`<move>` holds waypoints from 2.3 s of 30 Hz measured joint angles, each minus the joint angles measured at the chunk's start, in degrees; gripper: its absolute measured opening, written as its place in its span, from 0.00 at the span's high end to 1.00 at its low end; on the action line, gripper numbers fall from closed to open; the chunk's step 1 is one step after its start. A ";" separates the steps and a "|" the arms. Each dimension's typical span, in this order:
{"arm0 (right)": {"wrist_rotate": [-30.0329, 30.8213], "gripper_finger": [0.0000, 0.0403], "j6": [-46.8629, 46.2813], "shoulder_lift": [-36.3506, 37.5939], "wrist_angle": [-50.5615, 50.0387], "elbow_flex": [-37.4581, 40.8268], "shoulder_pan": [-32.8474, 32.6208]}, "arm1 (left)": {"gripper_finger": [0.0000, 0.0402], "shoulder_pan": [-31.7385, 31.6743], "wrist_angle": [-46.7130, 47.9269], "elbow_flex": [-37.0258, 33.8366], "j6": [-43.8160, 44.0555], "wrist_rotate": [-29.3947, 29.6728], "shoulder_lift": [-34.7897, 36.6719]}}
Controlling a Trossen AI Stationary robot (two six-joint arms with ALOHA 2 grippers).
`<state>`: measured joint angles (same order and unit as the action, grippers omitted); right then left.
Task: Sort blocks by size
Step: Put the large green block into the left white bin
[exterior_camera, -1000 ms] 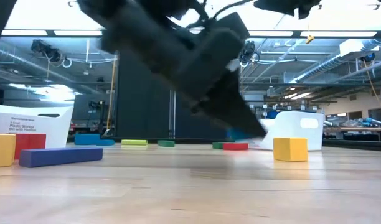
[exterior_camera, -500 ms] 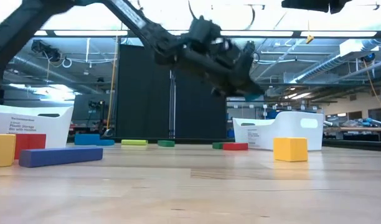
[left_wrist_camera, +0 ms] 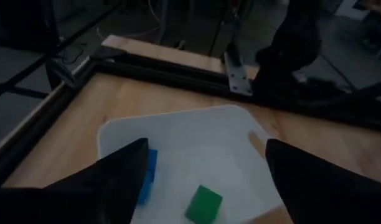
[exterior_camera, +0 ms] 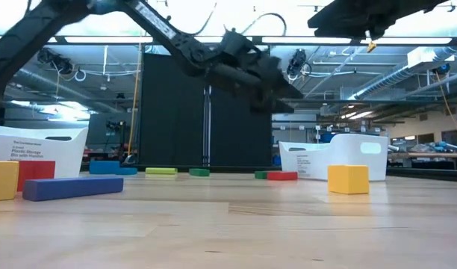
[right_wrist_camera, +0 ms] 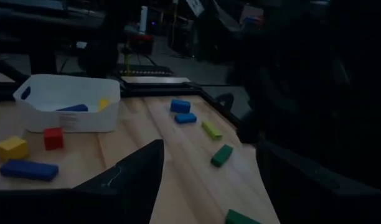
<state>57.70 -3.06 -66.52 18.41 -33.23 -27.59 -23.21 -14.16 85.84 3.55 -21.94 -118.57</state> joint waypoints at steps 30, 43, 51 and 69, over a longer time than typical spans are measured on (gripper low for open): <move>-45.27 0.34 -11.92 -59.65 -42.17 -62.82 43.97 | 0.49 4.16 12.55 -45.02 5.47 13.87 71.84; -50.79 0.39 -16.35 -68.35 -57.39 -78.20 45.39 | 0.49 17.67 14.97 -44.95 5.64 20.24 73.49; -57.12 0.42 -17.38 -68.48 -59.57 -78.29 46.92 | 0.49 23.92 13.66 -44.93 5.88 22.24 76.58; -50.06 0.29 31.26 -51.63 -79.44 -63.53 42.83 | 0.49 30.46 18.80 -44.93 3.88 28.21 82.31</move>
<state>7.64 28.20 -118.15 -61.04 -96.77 15.24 7.26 4.63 40.91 7.43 6.28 -36.26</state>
